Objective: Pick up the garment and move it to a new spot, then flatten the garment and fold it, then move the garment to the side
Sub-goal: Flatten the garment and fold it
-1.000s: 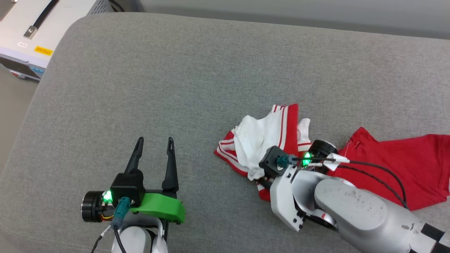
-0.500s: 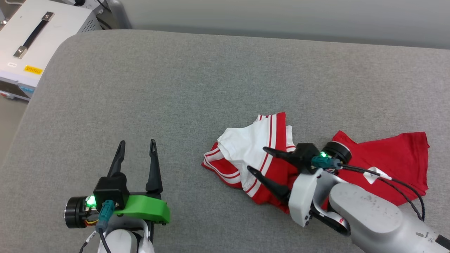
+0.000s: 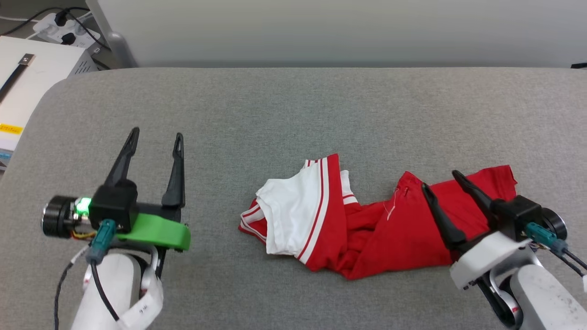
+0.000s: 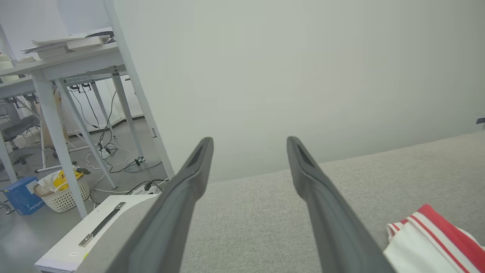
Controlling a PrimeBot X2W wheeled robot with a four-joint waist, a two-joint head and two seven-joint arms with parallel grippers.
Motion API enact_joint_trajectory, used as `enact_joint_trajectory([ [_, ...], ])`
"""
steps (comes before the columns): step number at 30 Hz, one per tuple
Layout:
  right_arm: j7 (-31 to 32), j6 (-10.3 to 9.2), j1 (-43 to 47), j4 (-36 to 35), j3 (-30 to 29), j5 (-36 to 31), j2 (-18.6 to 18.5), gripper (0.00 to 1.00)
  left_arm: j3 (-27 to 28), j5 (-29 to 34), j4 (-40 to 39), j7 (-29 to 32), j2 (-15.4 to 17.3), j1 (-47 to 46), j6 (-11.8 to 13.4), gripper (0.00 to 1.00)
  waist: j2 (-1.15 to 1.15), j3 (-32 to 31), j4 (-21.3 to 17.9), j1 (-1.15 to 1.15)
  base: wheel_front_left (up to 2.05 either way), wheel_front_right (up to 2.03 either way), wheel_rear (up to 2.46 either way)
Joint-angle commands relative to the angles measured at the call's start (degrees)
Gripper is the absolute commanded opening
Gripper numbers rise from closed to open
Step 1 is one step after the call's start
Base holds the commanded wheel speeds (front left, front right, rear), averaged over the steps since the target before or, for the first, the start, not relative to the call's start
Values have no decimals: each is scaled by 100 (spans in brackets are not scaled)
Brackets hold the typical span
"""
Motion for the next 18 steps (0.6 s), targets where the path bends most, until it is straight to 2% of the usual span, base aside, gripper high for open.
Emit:
enact_joint_trajectory([
  [1,-25,-4,194,-118,-217,-144,110,100,-67,37,47,-34,119,-266,-102,100,0,-15,-71,0,0,0,0],
  [6,-25,-4,735,-530,-1159,-727,421,100,-558,-71,510,57,523,-1091,-353,100,0,19,-187,0,0,0,0],
  [9,-4,-4,980,-718,-1483,-928,625,100,-1156,-310,750,473,804,-1636,-393,100,0,62,-262,0,0,0,0],
  [12,49,-4,1134,-845,-1606,-1049,750,100,-2066,-876,909,1160,1171,-2166,-397,100,0,110,-324,0,0,0,0],
  [15,94,-4,1191,-948,-1642,-1123,833,100,-3003,-1713,1004,2086,1524,-2785,-398,100,0,196,-398,0,0,0,0],
  [18,123,-4,1155,-1002,-1639,-1156,878,100,-3715,-2517,1054,2921,1750,-3328,-398,100,0,290,-474,0,0,0,0],
])
